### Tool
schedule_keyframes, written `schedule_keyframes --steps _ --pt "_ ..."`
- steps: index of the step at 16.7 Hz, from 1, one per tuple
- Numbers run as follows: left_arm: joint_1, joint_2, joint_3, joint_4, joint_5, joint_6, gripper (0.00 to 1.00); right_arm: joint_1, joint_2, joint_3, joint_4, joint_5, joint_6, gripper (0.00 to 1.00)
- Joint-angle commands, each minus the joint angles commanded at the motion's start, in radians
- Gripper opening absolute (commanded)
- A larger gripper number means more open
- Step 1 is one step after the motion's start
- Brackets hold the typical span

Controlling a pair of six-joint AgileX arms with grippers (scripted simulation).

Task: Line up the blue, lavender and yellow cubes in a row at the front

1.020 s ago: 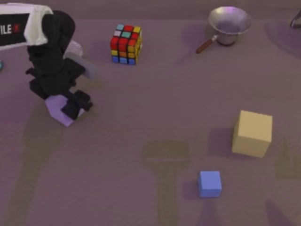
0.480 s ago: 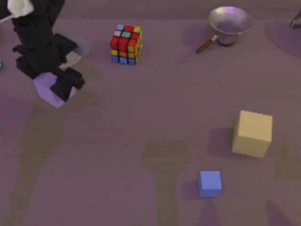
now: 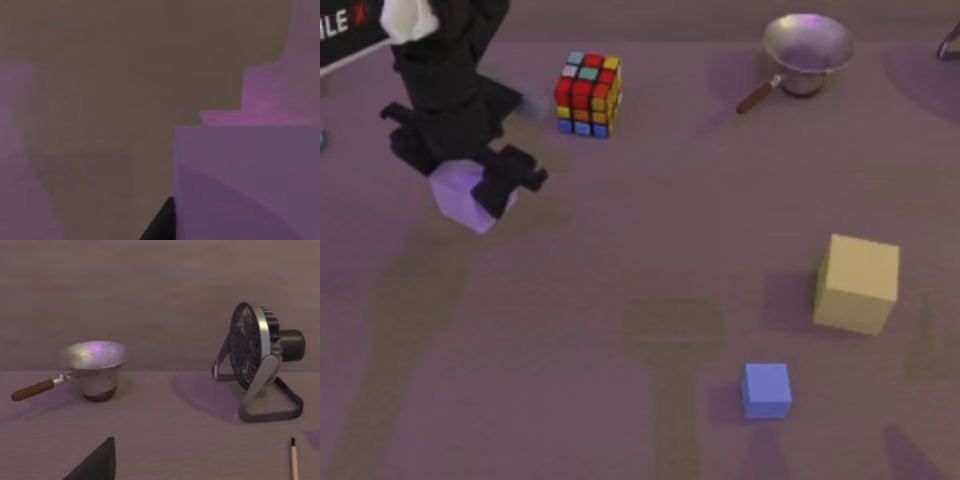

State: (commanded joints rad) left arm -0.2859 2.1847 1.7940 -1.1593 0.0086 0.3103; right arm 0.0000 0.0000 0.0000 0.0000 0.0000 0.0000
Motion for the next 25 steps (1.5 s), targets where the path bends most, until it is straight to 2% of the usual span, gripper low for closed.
schedule_keyframes --steps 3,10,13,17,25 --pt "-0.119 -0.018 -0.023 -0.004 -0.004 -0.221 0.0 0.0 0.0 0.0 0.0 0.0 0.0 1.0" --pt "-0.445 -0.094 -0.119 -0.005 -0.013 -0.883 0.0 0.0 0.0 0.0 0.0 0.0 0.0 1.0" --pt "-0.562 -0.135 -0.161 0.003 -0.017 -1.094 0.0 0.0 0.0 0.0 0.0 0.0 0.0 1.0" --pt "-0.65 -0.168 -0.19 0.011 -0.022 -1.228 0.0 0.0 0.0 0.0 0.0 0.0 0.0 1.0" --pt "-0.651 -0.156 -0.213 0.051 -0.022 -1.229 0.0 0.0 0.0 0.0 0.0 0.0 0.0 1.0"
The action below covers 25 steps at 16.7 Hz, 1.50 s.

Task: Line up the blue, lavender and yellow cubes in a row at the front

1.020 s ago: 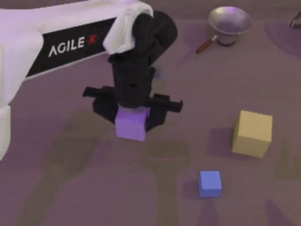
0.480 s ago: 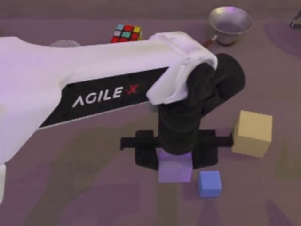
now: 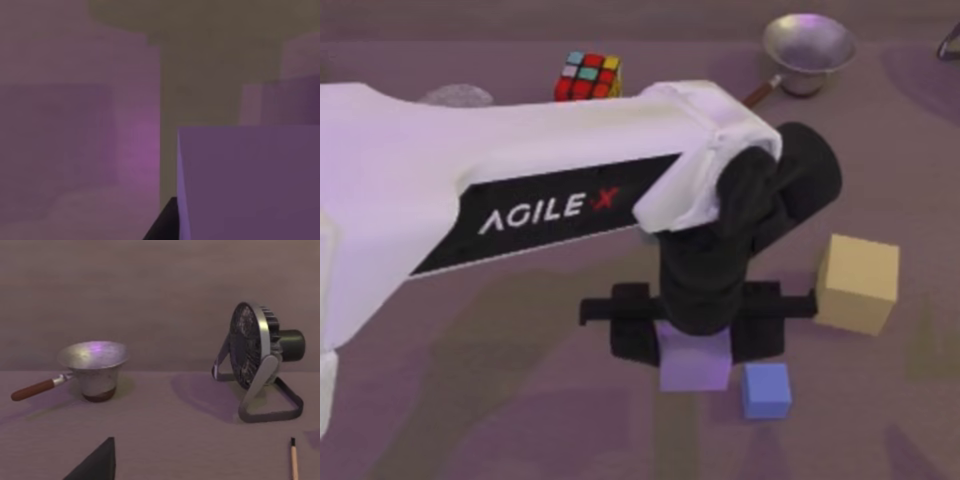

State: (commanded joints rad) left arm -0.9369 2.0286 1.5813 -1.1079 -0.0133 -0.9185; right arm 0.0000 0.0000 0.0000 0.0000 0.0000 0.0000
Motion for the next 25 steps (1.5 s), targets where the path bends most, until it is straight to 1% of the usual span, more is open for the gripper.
schedule_keyframes --steps 6,11,24,25 --pt "0.003 0.061 -0.13 0.19 0.0 0.001 0.0 0.0 0.0 0.0 0.0 0.0 0.0 1.0" --pt "0.003 0.068 -0.144 0.208 0.0 0.002 0.0 0.0 0.0 0.0 0.0 0.0 0.0 1.0" --pt "0.003 0.068 -0.144 0.208 0.0 0.002 0.98 0.0 0.0 0.0 0.0 0.0 0.0 1.0" --pt "0.003 0.068 -0.144 0.208 0.0 0.002 1.0 0.0 0.0 0.0 0.0 0.0 0.0 1.0"
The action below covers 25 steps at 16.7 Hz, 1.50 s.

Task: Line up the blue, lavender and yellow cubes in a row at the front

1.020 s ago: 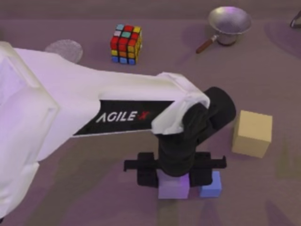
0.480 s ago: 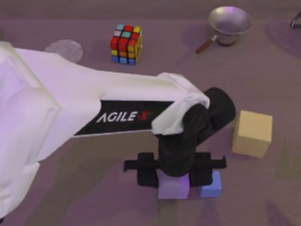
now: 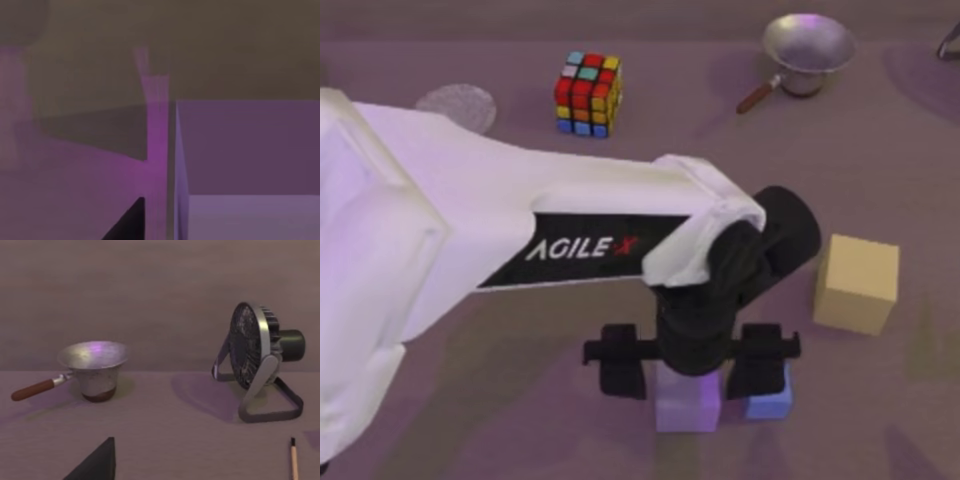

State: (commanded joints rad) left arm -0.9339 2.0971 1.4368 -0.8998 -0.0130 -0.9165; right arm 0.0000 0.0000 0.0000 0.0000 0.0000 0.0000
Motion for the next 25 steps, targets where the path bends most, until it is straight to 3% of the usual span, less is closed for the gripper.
schedule_keyframes --steps 10,17,25 --pt "-0.002 -0.005 0.016 -0.017 0.0 -0.001 1.0 0.0 0.0 0.0 0.0 0.0 0.0 1.0" --pt "0.014 -0.079 0.163 -0.242 -0.001 -0.006 1.0 0.0 0.0 0.0 0.0 0.0 0.0 1.0" --pt "0.046 -0.14 0.111 -0.207 -0.004 0.011 1.0 0.013 0.058 0.057 -0.042 0.0 -0.038 1.0"
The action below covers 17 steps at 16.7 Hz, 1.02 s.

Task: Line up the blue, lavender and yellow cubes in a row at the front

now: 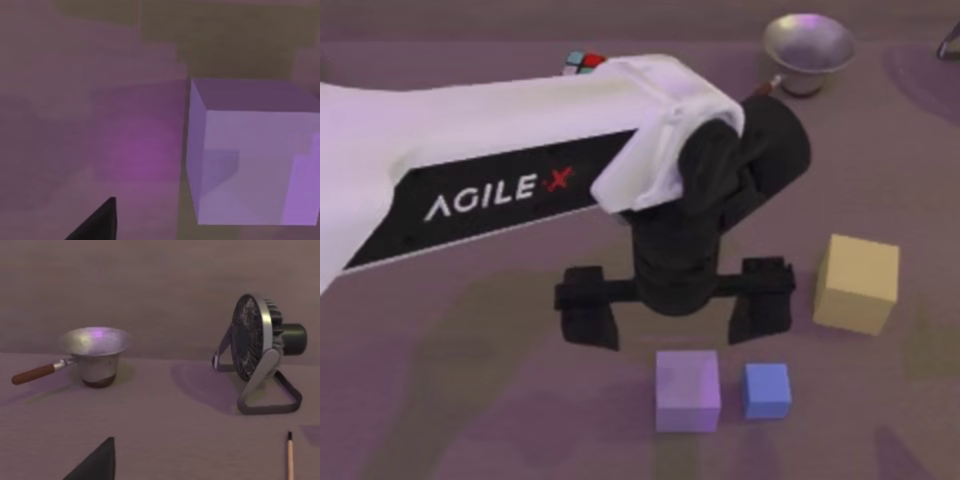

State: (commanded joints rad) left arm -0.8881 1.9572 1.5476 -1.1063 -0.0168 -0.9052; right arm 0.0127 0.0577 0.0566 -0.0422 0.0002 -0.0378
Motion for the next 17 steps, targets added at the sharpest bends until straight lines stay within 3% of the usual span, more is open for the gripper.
schedule_keyframes --steps 7,17 --pt "0.233 -0.46 -0.391 0.257 -0.006 0.16 1.0 0.093 0.465 0.389 -0.278 -0.007 -0.246 1.0" --pt "0.673 -1.398 -1.162 0.777 0.001 0.595 1.0 0.248 1.45 1.084 -0.827 0.002 -0.705 1.0"
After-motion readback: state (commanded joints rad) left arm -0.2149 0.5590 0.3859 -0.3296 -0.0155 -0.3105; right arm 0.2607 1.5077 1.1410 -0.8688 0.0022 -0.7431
